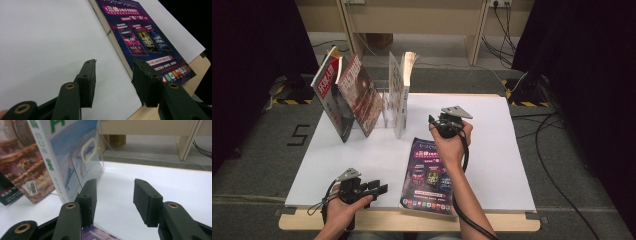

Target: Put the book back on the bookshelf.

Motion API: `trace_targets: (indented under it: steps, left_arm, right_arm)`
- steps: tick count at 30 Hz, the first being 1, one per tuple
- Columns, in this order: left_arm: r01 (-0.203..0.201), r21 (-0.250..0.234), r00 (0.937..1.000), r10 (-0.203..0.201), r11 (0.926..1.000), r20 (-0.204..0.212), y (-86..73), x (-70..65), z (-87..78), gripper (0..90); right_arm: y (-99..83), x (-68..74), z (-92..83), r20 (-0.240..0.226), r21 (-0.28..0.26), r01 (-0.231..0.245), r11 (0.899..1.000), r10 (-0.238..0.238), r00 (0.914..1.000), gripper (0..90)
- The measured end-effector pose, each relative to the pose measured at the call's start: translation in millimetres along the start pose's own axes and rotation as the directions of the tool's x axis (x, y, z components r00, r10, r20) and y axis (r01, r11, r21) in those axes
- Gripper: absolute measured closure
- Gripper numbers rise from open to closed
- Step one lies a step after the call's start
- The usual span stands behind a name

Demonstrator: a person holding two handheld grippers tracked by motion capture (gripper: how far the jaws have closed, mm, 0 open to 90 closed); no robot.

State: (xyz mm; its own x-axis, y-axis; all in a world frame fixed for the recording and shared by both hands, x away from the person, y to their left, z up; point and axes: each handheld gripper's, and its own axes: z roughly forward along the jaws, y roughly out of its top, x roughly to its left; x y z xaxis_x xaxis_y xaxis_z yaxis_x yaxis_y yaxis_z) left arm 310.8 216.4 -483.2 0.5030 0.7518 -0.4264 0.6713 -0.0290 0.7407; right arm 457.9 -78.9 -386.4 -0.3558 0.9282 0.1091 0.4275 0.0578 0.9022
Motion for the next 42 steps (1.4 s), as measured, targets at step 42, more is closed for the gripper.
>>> trace_targets:
  steps: [42]
  left_arm:
    - [-0.029,0.088,0.9975,0.023,0.9957,0.067,3.4,-21.5,36.3,52.2]
  right_arm:
    - [-60.1,-74.5,-3.2,0.124,0.238,-0.166,0.957,0.14,0.9824,58.3]
